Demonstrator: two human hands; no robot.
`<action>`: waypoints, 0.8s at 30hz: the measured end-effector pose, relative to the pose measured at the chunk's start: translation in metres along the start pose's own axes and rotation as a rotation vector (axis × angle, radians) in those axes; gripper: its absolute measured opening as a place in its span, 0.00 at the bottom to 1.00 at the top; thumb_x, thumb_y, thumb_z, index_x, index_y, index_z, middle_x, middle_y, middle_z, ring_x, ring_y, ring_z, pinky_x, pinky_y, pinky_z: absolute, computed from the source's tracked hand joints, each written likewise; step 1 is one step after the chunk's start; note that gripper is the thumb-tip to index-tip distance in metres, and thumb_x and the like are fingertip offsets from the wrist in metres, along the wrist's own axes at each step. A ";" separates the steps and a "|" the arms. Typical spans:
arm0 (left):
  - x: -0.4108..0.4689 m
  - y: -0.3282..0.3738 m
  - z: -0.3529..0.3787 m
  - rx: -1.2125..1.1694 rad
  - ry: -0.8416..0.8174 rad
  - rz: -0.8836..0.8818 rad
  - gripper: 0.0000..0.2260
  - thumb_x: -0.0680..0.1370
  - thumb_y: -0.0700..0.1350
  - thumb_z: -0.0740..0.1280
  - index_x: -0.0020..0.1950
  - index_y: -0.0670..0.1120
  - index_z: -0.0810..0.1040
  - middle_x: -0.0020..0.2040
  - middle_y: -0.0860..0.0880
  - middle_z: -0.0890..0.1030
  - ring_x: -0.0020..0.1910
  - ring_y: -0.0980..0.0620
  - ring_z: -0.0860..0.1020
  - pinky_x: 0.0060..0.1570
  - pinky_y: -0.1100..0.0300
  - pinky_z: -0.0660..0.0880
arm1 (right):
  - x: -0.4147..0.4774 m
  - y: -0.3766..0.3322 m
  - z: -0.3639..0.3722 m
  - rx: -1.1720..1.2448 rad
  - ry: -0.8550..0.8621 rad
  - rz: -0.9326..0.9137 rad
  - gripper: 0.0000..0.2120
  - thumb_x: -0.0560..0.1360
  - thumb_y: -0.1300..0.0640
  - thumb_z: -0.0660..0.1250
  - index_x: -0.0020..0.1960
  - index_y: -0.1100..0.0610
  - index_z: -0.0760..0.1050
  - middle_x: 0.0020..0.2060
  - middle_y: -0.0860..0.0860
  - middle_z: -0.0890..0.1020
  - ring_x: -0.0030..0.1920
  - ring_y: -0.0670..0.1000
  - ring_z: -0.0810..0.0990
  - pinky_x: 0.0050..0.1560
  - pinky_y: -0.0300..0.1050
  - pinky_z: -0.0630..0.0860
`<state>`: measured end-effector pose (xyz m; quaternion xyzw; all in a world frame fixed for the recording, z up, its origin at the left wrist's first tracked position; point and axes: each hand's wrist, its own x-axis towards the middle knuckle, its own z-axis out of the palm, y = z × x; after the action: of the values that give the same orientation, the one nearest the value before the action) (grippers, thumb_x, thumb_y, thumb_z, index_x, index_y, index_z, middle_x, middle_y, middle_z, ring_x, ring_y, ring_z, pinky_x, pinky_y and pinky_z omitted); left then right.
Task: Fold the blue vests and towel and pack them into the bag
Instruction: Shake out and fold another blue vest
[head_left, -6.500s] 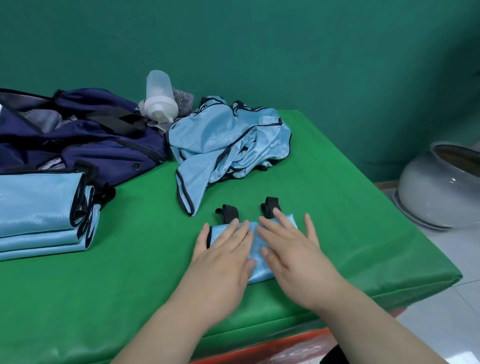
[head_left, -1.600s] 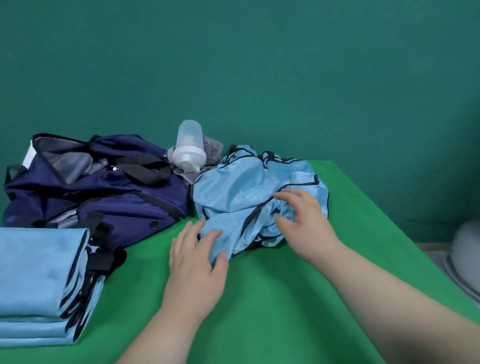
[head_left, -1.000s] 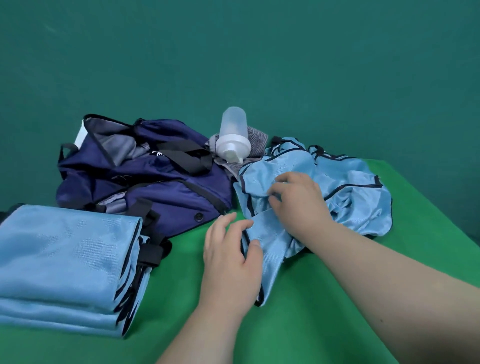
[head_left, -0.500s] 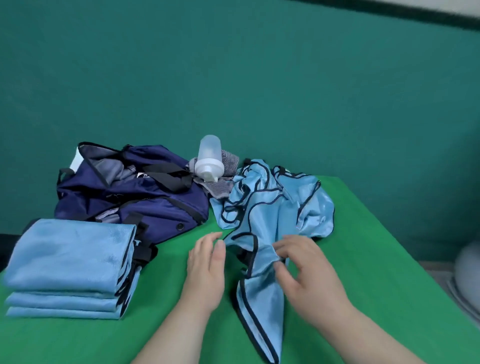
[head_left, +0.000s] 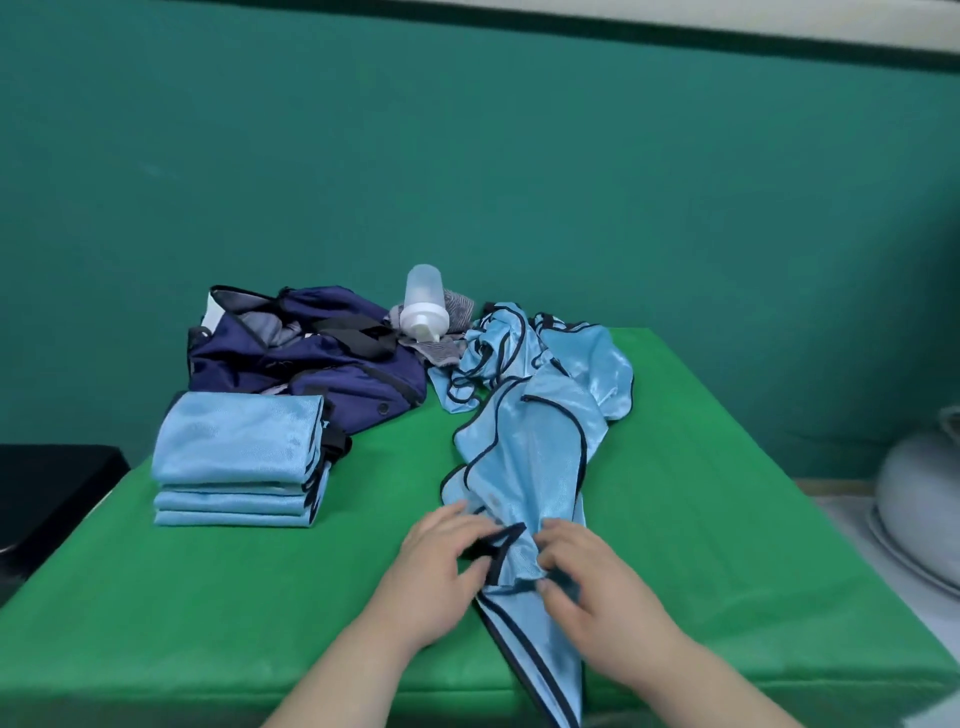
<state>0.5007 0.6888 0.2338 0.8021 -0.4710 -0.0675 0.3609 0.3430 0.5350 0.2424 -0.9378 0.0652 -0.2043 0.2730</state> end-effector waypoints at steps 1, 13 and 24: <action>-0.005 0.004 -0.002 0.038 0.017 -0.012 0.12 0.78 0.48 0.67 0.60 0.60 0.78 0.59 0.71 0.73 0.69 0.63 0.65 0.74 0.58 0.59 | -0.007 0.000 0.001 0.003 0.005 0.025 0.03 0.76 0.54 0.64 0.48 0.51 0.76 0.61 0.38 0.76 0.69 0.35 0.66 0.69 0.38 0.65; -0.043 0.004 -0.012 0.200 0.023 -0.061 0.10 0.81 0.53 0.61 0.62 0.58 0.74 0.56 0.63 0.75 0.61 0.61 0.72 0.77 0.51 0.50 | -0.030 -0.028 0.018 -0.122 -0.038 0.172 0.46 0.66 0.31 0.68 0.78 0.43 0.56 0.73 0.34 0.56 0.76 0.36 0.53 0.75 0.36 0.53; -0.033 -0.019 -0.035 0.375 -0.002 -0.126 0.18 0.79 0.56 0.64 0.69 0.58 0.71 0.67 0.63 0.73 0.70 0.60 0.68 0.77 0.47 0.49 | -0.025 -0.003 -0.003 -0.111 -0.100 0.257 0.42 0.75 0.63 0.66 0.79 0.39 0.48 0.73 0.31 0.54 0.74 0.32 0.50 0.70 0.24 0.45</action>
<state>0.5113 0.7392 0.2399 0.8830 -0.4247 -0.0019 0.1997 0.3188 0.5421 0.2379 -0.9444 0.1821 -0.1167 0.2477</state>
